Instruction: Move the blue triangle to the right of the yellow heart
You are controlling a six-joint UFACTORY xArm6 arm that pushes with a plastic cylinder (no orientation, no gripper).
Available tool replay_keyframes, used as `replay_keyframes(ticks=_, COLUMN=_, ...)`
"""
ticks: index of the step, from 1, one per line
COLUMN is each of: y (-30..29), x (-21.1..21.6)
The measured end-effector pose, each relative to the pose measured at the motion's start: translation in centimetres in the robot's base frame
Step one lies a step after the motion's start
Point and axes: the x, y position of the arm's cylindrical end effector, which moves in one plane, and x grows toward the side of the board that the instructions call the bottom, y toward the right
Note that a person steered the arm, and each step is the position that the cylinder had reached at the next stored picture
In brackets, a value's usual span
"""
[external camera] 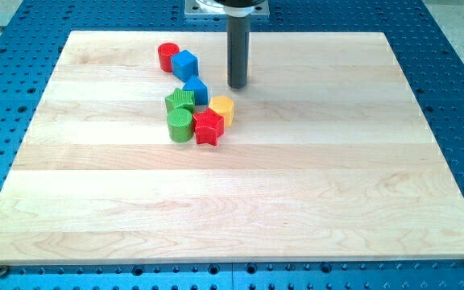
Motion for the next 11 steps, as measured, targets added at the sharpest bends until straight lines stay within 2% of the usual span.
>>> replay_keyframes(ticks=1, y=-6.4, x=-0.1)
replay_keyframes(ticks=3, y=-15.3, x=-0.1)
replay_keyframes(ticks=4, y=-14.5, x=-0.3)
replay_keyframes(ticks=5, y=-10.1, x=-0.7)
replay_keyframes(ticks=6, y=-14.3, x=-1.5)
replay_keyframes(ticks=8, y=-11.9, x=-4.0)
replay_keyframes(ticks=9, y=-10.3, x=-4.0)
replay_keyframes(ticks=11, y=-14.4, x=-1.5)
